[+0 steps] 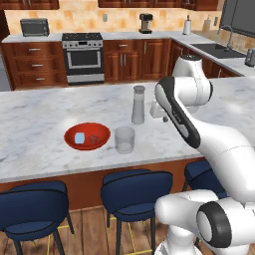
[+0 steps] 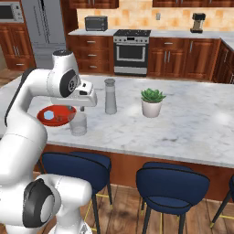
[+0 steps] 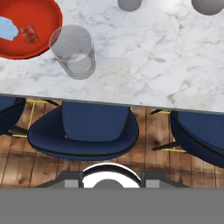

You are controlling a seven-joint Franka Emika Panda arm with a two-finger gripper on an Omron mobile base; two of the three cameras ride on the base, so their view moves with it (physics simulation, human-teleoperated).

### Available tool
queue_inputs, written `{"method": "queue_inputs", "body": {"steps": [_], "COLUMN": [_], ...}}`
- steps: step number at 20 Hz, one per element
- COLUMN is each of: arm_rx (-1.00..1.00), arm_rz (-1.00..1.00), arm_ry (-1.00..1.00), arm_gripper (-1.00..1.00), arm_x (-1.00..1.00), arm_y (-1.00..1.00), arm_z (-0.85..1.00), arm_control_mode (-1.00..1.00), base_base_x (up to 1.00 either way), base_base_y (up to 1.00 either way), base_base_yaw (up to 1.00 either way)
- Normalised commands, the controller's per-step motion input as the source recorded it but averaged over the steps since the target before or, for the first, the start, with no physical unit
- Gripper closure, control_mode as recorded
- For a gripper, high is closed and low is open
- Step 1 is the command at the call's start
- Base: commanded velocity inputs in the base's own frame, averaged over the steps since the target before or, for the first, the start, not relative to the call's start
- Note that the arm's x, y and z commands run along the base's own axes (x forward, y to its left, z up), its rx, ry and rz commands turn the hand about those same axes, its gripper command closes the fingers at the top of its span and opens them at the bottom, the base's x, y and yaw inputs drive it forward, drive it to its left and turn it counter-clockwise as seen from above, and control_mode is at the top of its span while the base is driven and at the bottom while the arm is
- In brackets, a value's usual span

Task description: There are two ice cubes in the ice bowl. Place both ice cubes in the glass cup.

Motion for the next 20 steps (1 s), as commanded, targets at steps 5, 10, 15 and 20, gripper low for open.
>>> {"method": "queue_inputs", "body": {"steps": [5, 10, 15, 20], "arm_rx": [0.0, 0.0, 0.01, 0.0], "arm_rz": [0.0, 0.0, 0.0, 0.0], "arm_ry": [-0.02, -0.04, -0.03, -0.01], "arm_gripper": [-1.0, -1.0, -1.0, -1.0], "arm_x": [0.0, 0.0, 0.01, 0.0], "arm_y": [0.35, 0.82, 0.74, 0.22], "arm_z": [0.0, 0.0, 0.0, 0.0], "arm_control_mode": [-1.0, -1.0, -1.0, -1.0], "base_base_x": [0.0, 0.0, 0.0, 0.0], "base_base_y": [0.0, 0.0, 0.0, 0.0], "base_base_yaw": [0.0, 0.0, 0.0, 0.0]}}
